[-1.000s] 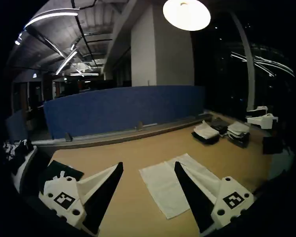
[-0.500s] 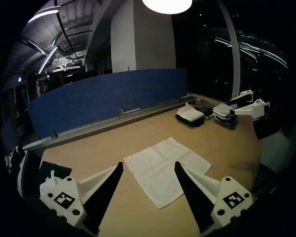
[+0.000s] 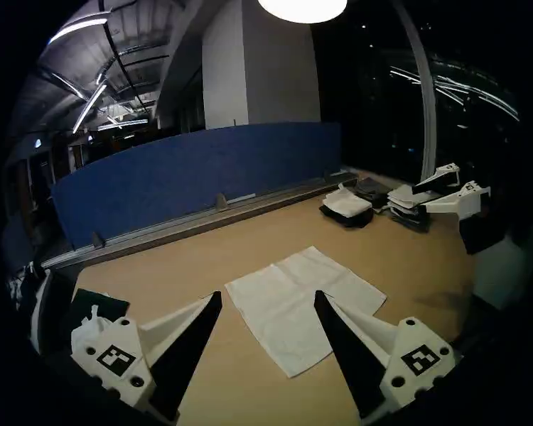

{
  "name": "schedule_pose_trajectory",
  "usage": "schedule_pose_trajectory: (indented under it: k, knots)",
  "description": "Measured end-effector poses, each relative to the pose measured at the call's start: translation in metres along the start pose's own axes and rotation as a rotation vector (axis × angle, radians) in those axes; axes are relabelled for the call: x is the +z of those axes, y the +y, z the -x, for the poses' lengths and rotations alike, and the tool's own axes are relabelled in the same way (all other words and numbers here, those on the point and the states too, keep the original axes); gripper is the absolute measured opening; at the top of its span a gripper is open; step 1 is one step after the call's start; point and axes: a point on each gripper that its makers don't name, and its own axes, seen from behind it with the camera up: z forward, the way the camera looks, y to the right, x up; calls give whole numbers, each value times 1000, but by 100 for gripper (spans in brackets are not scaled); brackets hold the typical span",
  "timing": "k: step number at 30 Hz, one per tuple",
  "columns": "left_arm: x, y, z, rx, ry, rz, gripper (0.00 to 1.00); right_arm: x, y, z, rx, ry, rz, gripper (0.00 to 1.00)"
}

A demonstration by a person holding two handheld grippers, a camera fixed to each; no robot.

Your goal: Fold towel

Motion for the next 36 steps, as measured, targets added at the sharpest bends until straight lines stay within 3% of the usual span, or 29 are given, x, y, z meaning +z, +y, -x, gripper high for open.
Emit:
schedule_pose_trajectory:
  k: [11,21,27,36]
  knots:
    - [3,2,-2,-6,14,-2,97,2,10,-8,112,26,6,100]
    - [6,2,3,-16,4,0,97,5,12,-4,102,18,10,100]
    - [18,6,23,0,-35,18,97,16,9,13,88,-10,3,100]
    - [47,20,79,10,-138,66,97,41,4,62,52,-83,-5,100]
